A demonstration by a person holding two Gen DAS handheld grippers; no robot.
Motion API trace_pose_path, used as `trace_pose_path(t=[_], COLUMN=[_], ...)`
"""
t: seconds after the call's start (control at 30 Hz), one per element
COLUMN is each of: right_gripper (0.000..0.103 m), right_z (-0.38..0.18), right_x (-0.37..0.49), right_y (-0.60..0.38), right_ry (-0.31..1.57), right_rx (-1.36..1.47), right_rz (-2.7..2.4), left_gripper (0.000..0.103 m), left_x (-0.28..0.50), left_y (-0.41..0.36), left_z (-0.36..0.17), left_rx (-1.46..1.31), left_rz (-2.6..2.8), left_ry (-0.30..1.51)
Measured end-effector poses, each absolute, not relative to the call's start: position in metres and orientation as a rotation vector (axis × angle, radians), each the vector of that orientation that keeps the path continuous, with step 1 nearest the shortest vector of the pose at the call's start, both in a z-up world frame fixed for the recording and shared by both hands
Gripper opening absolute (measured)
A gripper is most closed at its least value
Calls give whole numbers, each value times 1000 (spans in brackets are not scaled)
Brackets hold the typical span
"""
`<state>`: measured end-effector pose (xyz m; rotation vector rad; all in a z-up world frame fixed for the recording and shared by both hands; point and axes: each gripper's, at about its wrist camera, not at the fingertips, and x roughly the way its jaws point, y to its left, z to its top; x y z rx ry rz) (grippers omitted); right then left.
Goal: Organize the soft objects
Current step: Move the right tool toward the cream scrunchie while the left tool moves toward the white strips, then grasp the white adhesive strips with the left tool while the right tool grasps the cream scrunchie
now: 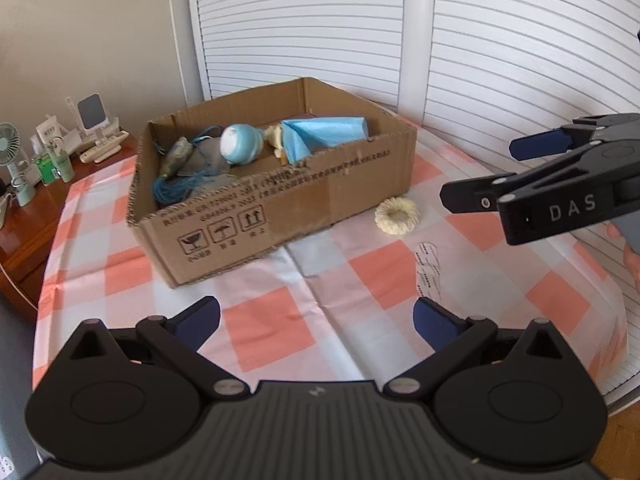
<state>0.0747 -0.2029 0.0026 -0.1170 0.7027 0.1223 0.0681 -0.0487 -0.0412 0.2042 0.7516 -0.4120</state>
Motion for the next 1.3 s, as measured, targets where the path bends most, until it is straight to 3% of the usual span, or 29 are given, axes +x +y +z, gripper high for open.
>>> trace_pose_path(t=[0.47,0.6,0.7,0.87,0.97,1.03,1.13,1.3], right_gripper=[103,103,103,103,103,103,103,103], right_z=[-17,-19,-17,-12,-13,-13,-14,-15], right_x=[72,74,74,72,71,71,70,69], right_y=[-224,-233,-236,-243,-248,-251,-255,-260], right_ry=[899,925,937,949,954,953,955,948], right_rx=[-61,-32,-32,-56,-62,-56,-47,-27], right_rz=[119,122,124,127,120,113,106,94], left_gripper=[102,97,71,62,52,38,26,16], left_x=[82,86,90,95,95,96,94,90], left_y=[-95,-104,-110,-115,-119,-122,-124,-126], left_z=[-71,-71,-72,-73,-72,-71,-69,-69], left_rx=[261,275,270,234,232,227,232,250], left_rz=[-473,-492,-516,-546,-567,-577,-597,-605], left_ry=[804,798,804,798,790,787,786,777])
